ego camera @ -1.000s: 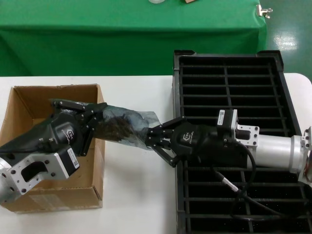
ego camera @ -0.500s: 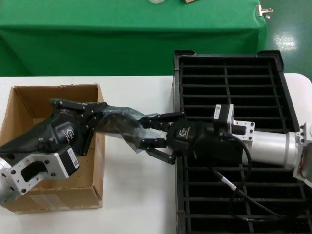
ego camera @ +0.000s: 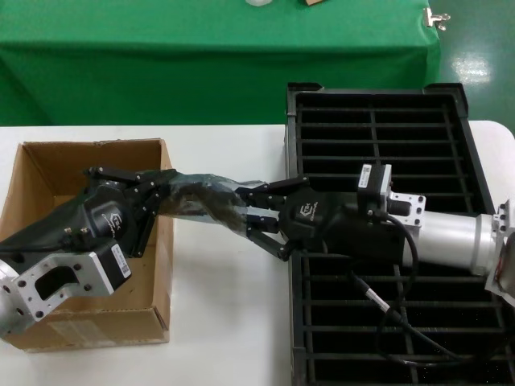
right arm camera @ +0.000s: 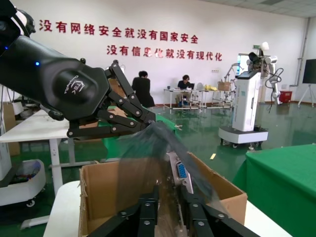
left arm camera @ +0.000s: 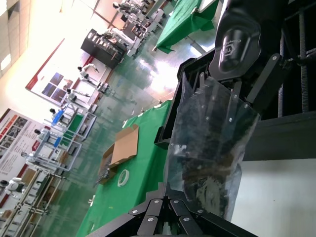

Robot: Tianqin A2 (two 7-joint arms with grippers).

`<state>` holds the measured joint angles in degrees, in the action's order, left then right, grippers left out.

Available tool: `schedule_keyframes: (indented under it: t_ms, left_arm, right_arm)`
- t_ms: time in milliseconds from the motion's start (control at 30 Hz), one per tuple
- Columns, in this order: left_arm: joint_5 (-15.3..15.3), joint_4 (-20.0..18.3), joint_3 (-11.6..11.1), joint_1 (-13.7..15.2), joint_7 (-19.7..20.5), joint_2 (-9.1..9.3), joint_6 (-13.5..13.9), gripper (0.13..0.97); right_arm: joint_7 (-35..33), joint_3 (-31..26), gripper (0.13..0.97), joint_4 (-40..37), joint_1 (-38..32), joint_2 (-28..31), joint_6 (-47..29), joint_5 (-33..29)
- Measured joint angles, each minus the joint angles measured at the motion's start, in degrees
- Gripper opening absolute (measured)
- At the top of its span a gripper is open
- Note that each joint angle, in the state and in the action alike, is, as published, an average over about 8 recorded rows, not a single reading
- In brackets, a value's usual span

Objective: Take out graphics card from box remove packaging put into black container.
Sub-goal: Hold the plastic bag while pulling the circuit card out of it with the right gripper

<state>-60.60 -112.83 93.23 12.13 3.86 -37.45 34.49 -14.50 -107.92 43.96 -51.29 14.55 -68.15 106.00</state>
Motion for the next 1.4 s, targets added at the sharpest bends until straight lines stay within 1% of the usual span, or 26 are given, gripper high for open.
schedule_keyframes:
  t_ms: [200,633,1200,1400]
  left_arm:
    - [0.0,0.0,0.0,0.0,0.0,0.0,0.0,0.139]
    - [0.0,0.0,0.0,0.0,0.0,0.0,0.0,0.139]
    - [0.0,0.0,0.0,0.0,0.0,0.0,0.0,0.139]
    - [0.0,0.0,0.0,0.0,0.0,0.0,0.0,0.139]
  right_arm:
    - [-0.08,0.41,0.198,0.29,0.35,0.75,-0.17,0.15]
    - [-1.21,0.57,0.212,-1.55,-0.51,0.18,-0.56,0.07]
    - [-1.27,0.19,0.396,-4.13,-2.03,-1.51,-1.32,-0.45]
    - [-1.26,0.05,0.362,-4.55,-1.97,-1.75,-1.35,-0.74]
